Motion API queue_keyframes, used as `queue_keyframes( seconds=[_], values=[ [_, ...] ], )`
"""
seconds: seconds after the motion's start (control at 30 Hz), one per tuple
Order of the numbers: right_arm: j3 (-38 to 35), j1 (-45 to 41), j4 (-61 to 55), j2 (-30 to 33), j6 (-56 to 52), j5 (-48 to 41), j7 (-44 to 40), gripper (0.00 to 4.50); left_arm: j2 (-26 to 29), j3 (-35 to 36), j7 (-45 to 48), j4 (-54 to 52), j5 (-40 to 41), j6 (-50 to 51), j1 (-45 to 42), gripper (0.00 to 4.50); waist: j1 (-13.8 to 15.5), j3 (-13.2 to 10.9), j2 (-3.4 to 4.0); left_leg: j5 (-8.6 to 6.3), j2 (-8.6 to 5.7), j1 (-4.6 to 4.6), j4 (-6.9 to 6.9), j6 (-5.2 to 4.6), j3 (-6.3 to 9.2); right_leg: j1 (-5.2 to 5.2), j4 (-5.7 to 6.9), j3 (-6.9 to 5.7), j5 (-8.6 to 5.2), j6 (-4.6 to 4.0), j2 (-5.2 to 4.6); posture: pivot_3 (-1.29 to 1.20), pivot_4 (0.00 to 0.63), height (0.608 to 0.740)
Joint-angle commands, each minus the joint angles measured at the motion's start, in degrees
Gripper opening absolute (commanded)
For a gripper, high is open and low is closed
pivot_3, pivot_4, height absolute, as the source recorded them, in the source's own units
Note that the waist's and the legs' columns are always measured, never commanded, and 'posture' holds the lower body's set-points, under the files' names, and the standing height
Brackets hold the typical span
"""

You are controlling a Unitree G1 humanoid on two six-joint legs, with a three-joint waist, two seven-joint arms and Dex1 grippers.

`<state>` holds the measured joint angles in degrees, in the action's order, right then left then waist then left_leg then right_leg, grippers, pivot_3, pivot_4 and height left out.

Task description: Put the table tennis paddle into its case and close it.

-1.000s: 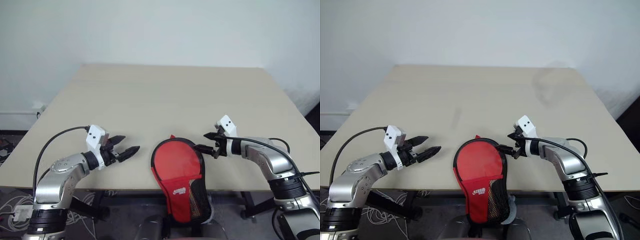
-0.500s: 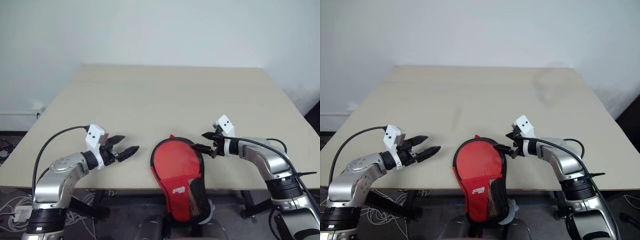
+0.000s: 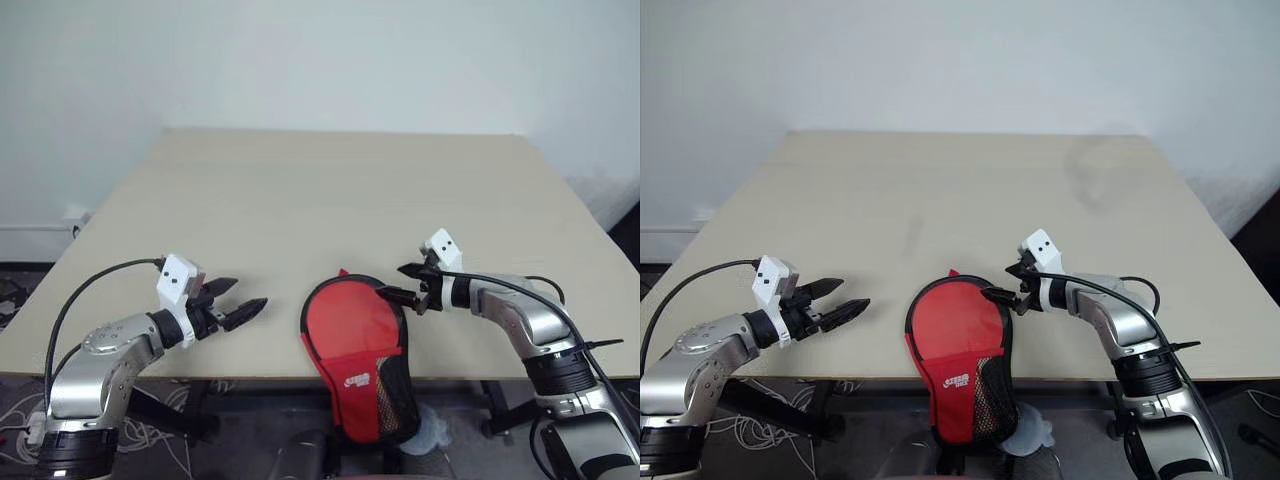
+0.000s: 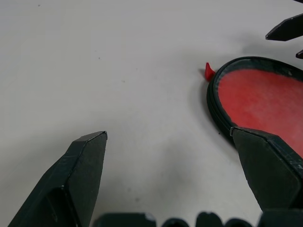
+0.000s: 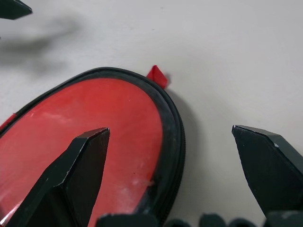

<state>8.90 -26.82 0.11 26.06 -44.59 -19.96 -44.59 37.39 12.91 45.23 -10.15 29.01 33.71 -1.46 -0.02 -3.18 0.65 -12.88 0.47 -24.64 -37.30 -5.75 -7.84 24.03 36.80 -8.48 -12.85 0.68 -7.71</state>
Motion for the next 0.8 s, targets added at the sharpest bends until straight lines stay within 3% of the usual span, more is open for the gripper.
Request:
queue_keyframes(
  seconds=[0.03,0.8],
  values=[
    [-0.4,-1.7,-0.5,0.1,1.3,0.1,-0.5,4.50,0.2,1.2,-0.7,-2.6,1.1,0.1,-0.8,4.46,0.0,0.0,-0.01,0.00,0.00,0.00,0.00,0.00,-0.01,0.00,0.00,0.01,0.01,-0.01,0.00,0.00,0.000,0.706],
    [-0.6,-1.5,-1.2,0.6,1.4,0.3,-0.5,4.50,-0.5,-1.0,0.1,0.9,0.2,-1.9,-3.1,4.46,0.0,0.0,-0.01,0.00,0.01,0.00,0.03,0.01,-0.16,0.08,0.04,0.11,0.01,-0.01,0.08,0.00,0.000,0.706]
  ],
)
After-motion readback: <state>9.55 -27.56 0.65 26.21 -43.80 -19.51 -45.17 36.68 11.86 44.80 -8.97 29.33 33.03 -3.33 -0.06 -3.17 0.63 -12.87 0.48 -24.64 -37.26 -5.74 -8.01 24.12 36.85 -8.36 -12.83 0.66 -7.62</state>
